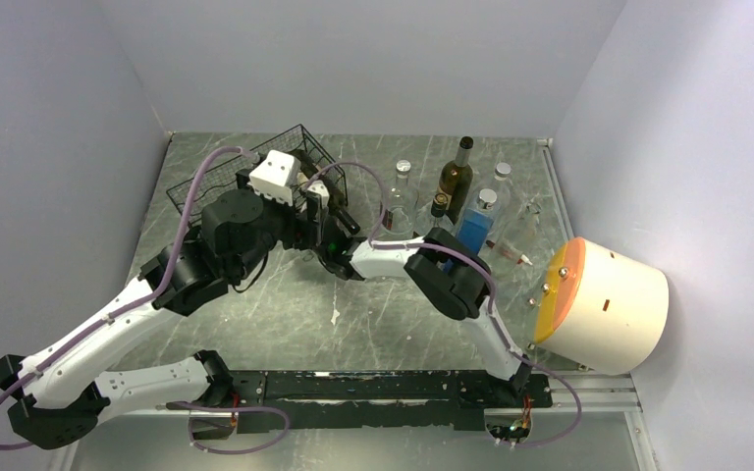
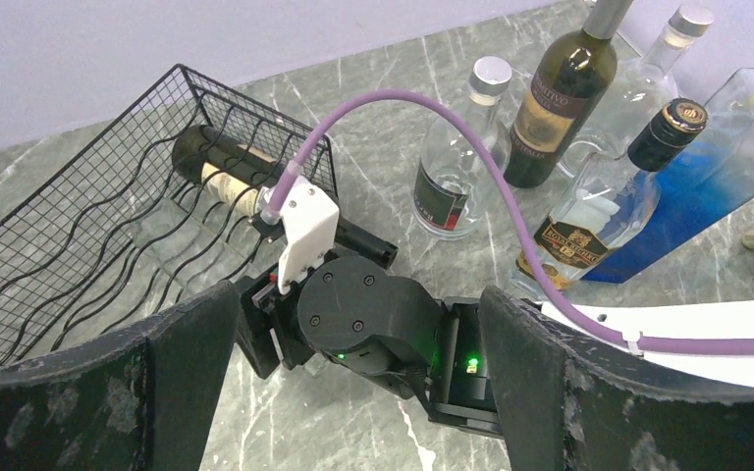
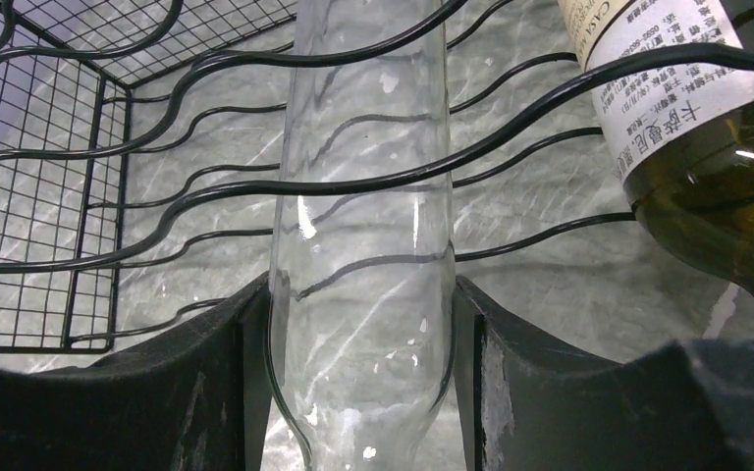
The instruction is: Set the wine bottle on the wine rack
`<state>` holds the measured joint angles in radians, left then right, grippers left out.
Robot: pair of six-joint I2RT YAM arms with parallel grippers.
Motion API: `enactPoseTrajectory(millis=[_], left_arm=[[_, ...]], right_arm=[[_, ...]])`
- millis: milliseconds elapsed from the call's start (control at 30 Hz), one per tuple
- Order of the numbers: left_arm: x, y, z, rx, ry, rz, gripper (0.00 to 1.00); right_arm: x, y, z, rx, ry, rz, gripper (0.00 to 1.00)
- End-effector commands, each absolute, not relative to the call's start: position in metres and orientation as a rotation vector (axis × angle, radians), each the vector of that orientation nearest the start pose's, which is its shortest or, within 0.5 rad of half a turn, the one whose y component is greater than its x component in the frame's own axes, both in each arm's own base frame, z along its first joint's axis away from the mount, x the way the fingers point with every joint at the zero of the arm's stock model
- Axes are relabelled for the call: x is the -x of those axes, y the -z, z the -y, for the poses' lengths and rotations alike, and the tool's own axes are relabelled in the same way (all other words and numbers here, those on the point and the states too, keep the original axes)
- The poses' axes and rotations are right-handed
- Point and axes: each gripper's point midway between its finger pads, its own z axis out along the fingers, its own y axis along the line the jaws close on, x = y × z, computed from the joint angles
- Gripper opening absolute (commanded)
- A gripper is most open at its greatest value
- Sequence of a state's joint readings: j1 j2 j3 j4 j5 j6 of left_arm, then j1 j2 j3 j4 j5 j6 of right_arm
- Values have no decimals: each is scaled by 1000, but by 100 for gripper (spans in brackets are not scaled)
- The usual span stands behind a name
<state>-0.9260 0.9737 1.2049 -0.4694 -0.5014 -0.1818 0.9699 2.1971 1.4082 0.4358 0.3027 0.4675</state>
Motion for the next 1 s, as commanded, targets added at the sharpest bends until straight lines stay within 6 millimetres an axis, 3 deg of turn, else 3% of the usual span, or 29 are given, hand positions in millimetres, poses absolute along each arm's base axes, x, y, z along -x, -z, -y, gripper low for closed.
enactPoseTrajectory(millis=[0, 267, 433, 600, 767, 967], left_arm=[[-249, -353, 198, -298, 323, -1772, 95], [-248, -349, 198, -300, 327, -1786, 95], [-246, -350, 196, -296, 330, -1786, 95], [-246, -351, 196, -292, 332, -1787, 95], [-246, -355, 198, -291, 345, -1777, 95], [-248, -356, 199, -294, 338, -1782, 95]], right_arm=[[-390, -101, -494, 259, -716, -1859, 0], [-399, -96, -501, 295, -730, -1876, 0], [-406, -93, -504, 282, -719, -1893, 6], [-411, -90, -504, 249, -745, -1922, 23], [-414, -89, -496, 209, -727, -1919, 46], [-413, -102, -487, 204, -719, -1895, 79]])
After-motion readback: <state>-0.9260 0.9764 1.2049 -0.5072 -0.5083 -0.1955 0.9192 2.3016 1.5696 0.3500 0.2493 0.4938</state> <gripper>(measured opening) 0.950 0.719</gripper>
